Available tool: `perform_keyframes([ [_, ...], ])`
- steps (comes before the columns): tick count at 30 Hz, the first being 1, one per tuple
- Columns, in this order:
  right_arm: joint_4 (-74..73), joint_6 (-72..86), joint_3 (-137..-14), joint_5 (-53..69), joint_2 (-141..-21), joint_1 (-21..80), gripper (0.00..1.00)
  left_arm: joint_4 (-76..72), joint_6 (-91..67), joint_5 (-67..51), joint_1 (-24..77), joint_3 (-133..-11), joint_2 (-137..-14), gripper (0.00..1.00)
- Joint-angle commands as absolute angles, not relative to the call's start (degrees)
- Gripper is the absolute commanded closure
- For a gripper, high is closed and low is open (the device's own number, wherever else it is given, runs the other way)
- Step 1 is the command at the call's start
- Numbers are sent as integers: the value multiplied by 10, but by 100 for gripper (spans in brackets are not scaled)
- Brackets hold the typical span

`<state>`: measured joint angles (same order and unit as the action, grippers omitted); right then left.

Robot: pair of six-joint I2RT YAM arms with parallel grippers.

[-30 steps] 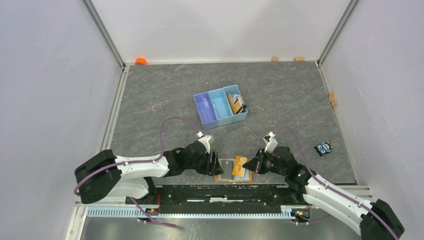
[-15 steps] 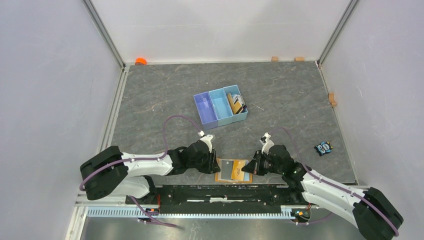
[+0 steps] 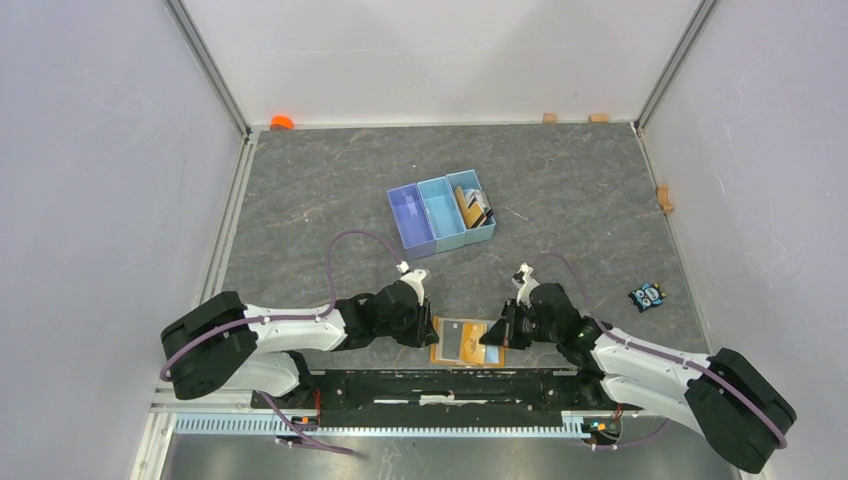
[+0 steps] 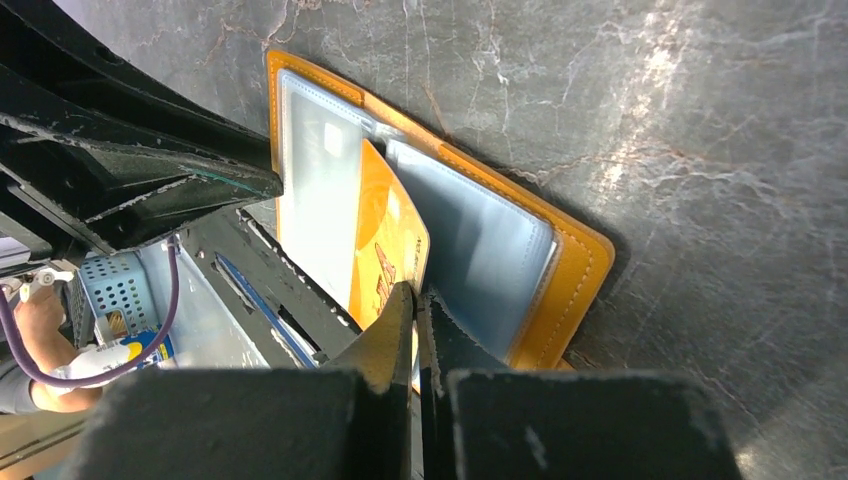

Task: Put the credit cards into the card holder
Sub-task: Insert the credit card into the card holder.

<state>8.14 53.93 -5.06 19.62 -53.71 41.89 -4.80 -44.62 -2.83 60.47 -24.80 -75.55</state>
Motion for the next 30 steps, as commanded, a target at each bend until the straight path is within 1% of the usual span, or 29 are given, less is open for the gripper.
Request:
perform_keyframes([
  [1,52,530,-53,194,-571,421,100,-24,-412,-11,606,-232,-771,71],
  [5,71,536,-56,195,-599,421,100,-28,-409,-18,606,-232,-773,74],
  [15,88,536,-71,216,-662,421,100,-46,-408,-28,607,-229,-774,76],
  [18,96,535,-79,220,-680,421,96,-52,-409,-32,606,-229,-775,79],
  [21,107,536,-87,220,-693,421,89,-60,-412,-36,606,-229,-777,81],
  [27,129,542,-94,222,-717,425,83,-81,-421,-45,606,-228,-786,90],
  [30,133,542,-99,214,-719,431,79,-91,-428,-49,607,-227,-790,95],
])
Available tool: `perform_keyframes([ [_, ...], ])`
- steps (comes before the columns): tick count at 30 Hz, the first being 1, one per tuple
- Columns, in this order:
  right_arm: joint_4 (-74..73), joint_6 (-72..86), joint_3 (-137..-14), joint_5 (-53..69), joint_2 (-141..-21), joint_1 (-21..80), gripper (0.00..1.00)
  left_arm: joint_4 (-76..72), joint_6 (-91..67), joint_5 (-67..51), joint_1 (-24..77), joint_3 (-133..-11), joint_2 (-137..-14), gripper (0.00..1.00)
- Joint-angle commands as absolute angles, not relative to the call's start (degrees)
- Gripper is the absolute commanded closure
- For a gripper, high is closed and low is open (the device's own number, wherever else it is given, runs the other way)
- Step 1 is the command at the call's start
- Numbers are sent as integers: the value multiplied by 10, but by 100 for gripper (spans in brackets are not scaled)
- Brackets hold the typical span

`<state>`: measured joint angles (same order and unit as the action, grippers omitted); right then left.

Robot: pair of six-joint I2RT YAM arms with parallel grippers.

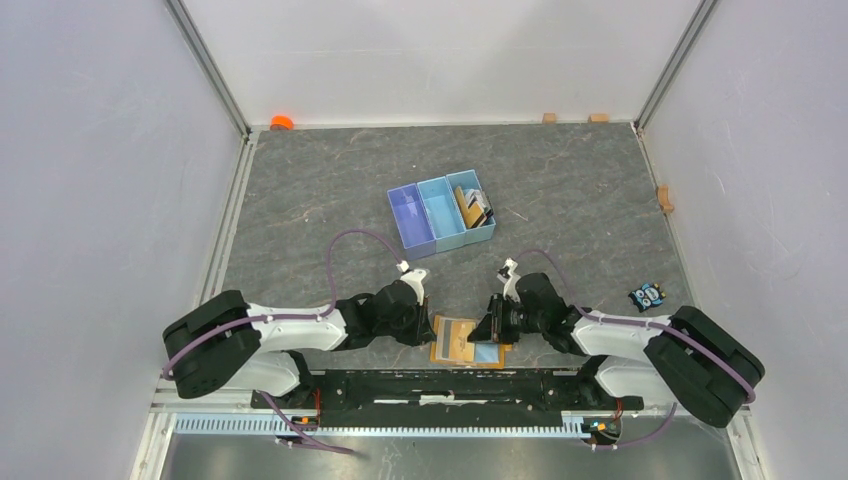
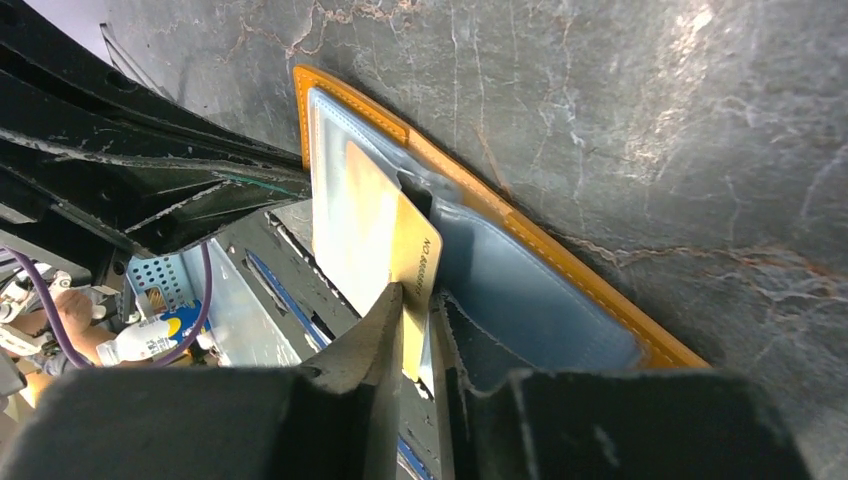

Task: Put the credit cards into the card holder
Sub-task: Insert the credit card into the card holder.

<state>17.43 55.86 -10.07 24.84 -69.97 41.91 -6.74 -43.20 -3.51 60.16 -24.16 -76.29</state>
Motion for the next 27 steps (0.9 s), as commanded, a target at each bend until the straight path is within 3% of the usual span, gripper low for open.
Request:
perform_keyframes([
  [1,131,541,-101,212,-716,432,77,-91,-429,-47,606,-227,-791,97],
  [6,79,522,-114,181,-681,432,71,-79,-442,-24,606,-217,-789,98],
  [16,-78,463,-135,92,-565,433,48,-89,-461,-10,606,-192,-770,98],
  [27,-60,486,-140,111,-544,475,53,-89,-459,-17,606,-200,-772,98],
])
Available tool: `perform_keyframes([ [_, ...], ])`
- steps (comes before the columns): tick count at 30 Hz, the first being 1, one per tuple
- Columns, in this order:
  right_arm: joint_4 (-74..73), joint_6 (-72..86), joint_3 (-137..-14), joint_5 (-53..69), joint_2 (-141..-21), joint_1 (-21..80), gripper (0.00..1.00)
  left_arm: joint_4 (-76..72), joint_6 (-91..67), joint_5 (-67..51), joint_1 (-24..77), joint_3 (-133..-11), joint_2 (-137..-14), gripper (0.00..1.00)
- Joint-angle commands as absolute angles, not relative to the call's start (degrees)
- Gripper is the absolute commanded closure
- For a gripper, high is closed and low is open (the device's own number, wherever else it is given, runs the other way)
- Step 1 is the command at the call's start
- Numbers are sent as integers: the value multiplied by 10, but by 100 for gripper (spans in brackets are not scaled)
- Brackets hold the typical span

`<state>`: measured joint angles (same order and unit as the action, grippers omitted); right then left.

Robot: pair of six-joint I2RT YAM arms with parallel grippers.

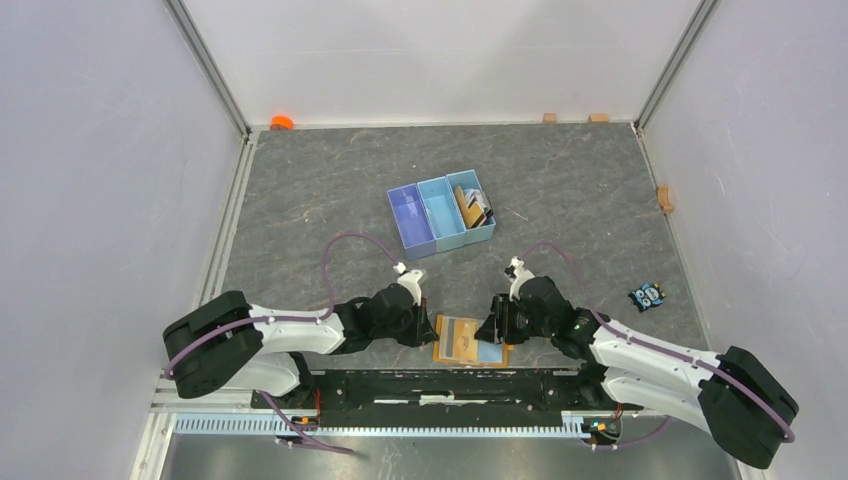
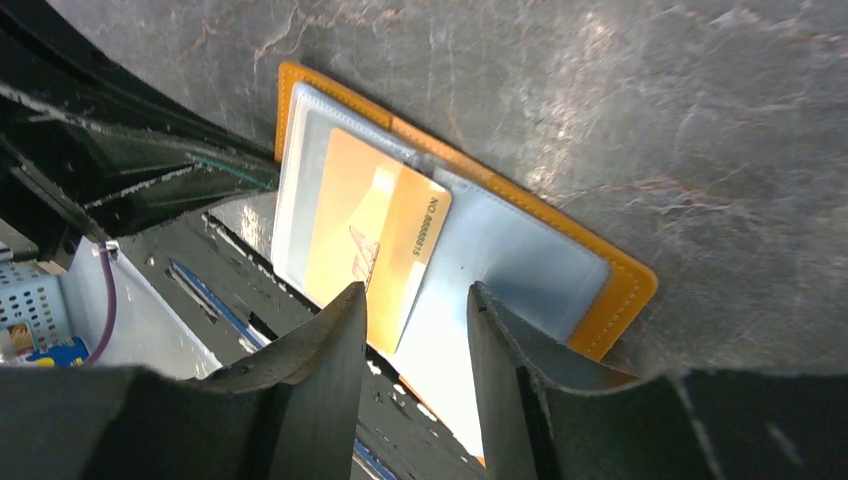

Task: Put the credit cards into the card holder
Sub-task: Insert the credit card into the card holder.

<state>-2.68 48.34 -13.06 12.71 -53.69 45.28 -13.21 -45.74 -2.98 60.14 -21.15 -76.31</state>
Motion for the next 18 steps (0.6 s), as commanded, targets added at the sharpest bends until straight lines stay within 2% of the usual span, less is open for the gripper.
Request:
perform_keyframes([
  [1,-54,490,-140,111,-548,480,55,-89,-459,-18,606,-201,-773,98],
  [8,-20,504,-163,98,-588,517,61,-89,-456,-24,606,-207,-776,98],
  [18,-5,493,-234,70,-663,556,61,-90,-455,-28,606,-207,-773,98],
])
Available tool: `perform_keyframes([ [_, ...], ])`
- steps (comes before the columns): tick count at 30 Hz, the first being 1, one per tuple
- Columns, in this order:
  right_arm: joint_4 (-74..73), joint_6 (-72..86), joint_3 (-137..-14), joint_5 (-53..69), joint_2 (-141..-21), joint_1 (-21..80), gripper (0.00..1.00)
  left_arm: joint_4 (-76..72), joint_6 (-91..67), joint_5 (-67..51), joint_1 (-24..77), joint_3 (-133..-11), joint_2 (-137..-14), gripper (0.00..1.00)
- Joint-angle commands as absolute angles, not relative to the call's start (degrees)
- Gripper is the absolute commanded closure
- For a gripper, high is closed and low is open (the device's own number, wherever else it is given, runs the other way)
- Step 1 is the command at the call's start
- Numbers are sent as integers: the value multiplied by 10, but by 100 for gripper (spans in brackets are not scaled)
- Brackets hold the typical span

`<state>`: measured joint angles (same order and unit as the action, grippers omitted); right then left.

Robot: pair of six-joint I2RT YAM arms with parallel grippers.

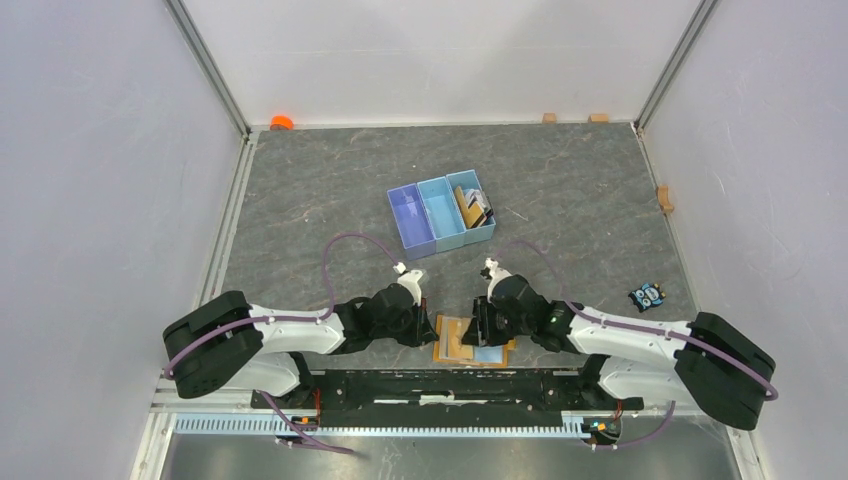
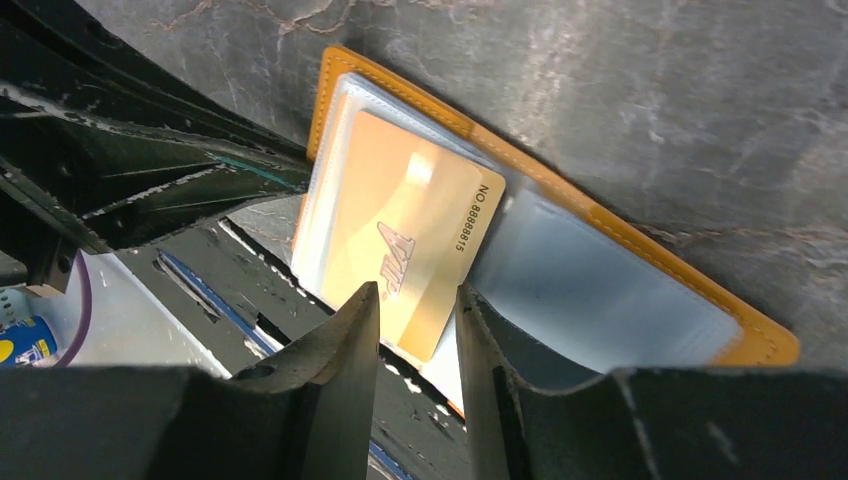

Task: Put the credit cards into the card holder
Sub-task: Insert the credit card into the card holder.

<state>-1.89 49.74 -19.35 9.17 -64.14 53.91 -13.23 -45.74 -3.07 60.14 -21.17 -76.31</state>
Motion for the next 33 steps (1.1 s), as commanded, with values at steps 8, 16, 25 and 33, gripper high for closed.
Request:
perform_keyframes([
  [8,-8,494,-266,59,-692,581,62,-82,-455,-21,606,-210,-769,98],
  [16,-145,386,-361,-60,-646,580,46,-4,-446,-5,597,-229,-694,59],
  [25,-250,173,-528,-118,-667,477,10,235,-327,-64,511,-371,-580,0],
  [33,-232,52,-621,-111,-755,365,3,321,-218,-174,321,-532,-654,0],
])
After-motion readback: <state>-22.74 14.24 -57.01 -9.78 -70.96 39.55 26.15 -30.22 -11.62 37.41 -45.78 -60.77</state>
